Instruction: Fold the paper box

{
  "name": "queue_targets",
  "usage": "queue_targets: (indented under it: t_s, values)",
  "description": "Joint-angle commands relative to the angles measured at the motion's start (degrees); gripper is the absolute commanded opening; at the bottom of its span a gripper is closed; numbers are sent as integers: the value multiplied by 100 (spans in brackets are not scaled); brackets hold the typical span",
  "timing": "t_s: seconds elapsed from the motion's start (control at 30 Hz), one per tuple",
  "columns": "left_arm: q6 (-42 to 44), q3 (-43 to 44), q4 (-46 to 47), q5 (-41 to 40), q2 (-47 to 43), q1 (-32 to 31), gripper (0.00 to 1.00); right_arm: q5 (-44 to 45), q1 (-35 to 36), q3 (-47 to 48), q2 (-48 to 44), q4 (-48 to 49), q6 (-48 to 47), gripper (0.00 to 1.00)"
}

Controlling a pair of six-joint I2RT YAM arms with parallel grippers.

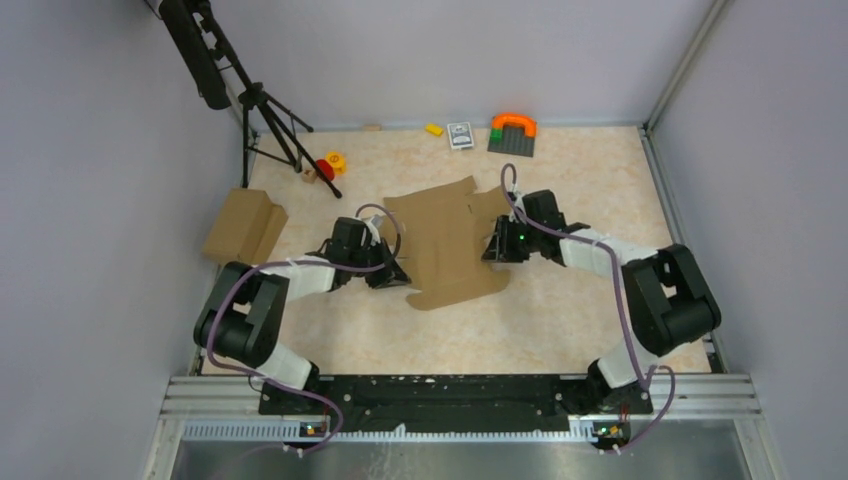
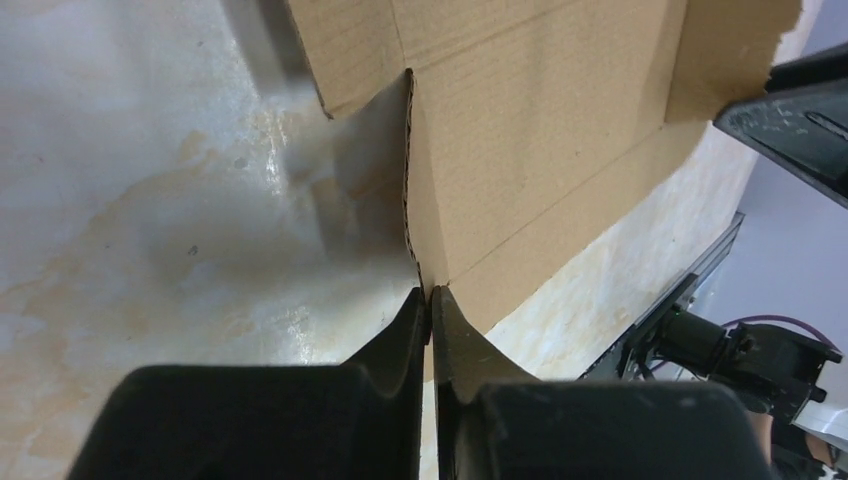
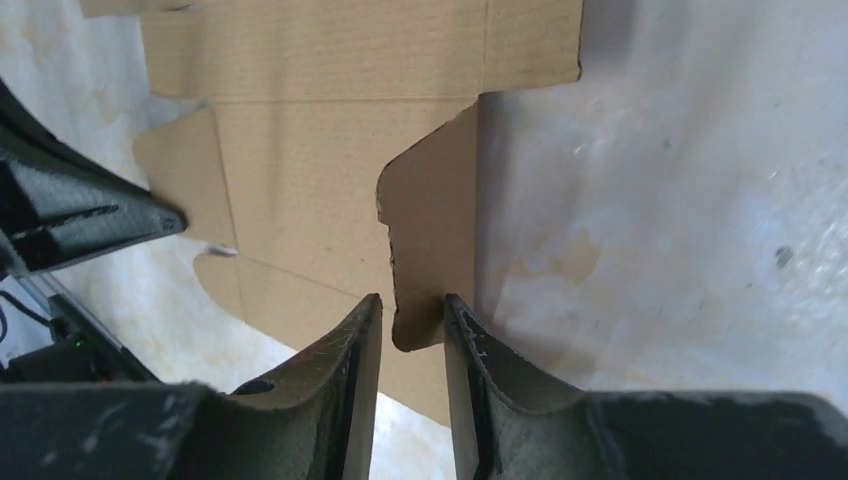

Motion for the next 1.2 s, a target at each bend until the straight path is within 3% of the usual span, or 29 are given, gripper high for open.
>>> queue_targets:
  t_s: [0.0,0.13,0.3,0.5,0.6,0.77,0.9,1.03,1.17]
  values:
    - [426,182,-590,-319,-430,-98,2,-69,108,-291,-735,-93,28,28]
    - [649,252,-1174,-496,-643,-203,0,114,108,-450,-1129,-400,-59,24]
    - [992,465,-2108,-707,-881,-379,0,380,108,-562,-1486,-840,-155,53]
    - [1135,444,-2618,-977,-1309,-556,0,1148,114,-750,-1793,-791,78,76]
    - [1117,399,-2621,-947,-1418,-614,0,1005,107,-898,-1723,-389,273,82]
    - [1141,423,-2577,-686,-1395,-749,0,619,112,-840,-1059,211,625,67]
    - [1133,466,-2568,-711,-1279,-903,0,496,114,-799,-709,794,872,61]
    - [1092,458,-2519,-697,-1201,-999,0,599,181,-593,-359,752,874,55]
    - [1056,455,-2460,-677,-1223,-1025,5,670,287,-568,-350,609,785,35]
